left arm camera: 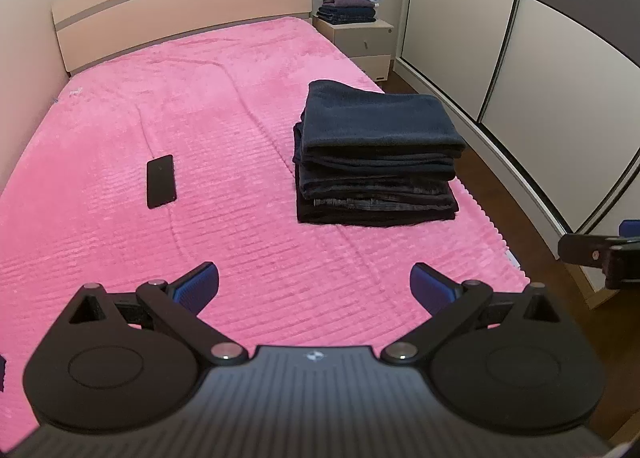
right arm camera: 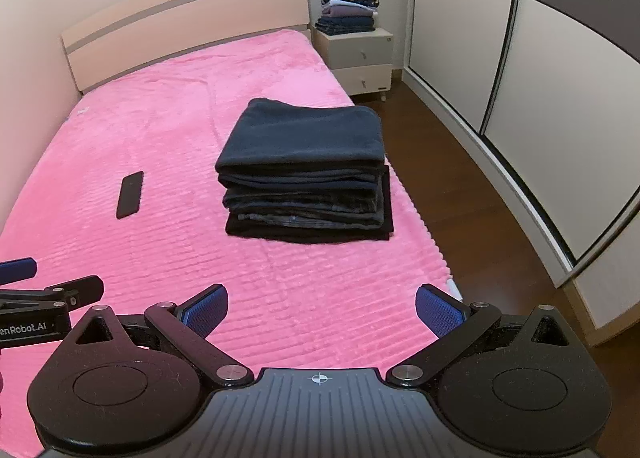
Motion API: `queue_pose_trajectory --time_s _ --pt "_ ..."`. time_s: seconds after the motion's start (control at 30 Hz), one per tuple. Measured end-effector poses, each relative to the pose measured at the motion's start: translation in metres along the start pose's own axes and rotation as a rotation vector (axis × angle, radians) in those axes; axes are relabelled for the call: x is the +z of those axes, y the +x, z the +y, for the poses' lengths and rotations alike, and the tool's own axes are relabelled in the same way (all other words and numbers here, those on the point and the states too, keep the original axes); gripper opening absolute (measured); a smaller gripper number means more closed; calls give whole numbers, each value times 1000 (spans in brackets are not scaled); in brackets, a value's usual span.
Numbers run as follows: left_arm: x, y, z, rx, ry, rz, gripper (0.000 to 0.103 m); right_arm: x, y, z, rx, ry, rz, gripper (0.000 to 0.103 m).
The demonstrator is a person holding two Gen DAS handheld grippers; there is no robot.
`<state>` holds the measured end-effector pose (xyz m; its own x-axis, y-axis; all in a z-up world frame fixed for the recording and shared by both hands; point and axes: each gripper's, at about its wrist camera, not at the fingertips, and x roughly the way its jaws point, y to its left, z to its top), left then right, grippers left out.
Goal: Fold clothes
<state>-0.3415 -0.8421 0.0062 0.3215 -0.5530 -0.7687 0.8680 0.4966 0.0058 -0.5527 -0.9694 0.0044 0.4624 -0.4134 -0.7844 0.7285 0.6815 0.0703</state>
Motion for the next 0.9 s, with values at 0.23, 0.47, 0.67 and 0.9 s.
queue_pose_trajectory --time_s 0.23,0.47,0.67,0.9 --pt "0 2 -1 3 8 8 101 0 2 -1 8 8 6 102" --pt "0 3 0 4 12 8 101 0 2 2 7 7 6 102" --pt "0 4 -1 8 27 2 101 0 2 3 4 12 9 102" --pt "0 7 -2 12 37 -1 101 0 2 2 4 14 12 102"
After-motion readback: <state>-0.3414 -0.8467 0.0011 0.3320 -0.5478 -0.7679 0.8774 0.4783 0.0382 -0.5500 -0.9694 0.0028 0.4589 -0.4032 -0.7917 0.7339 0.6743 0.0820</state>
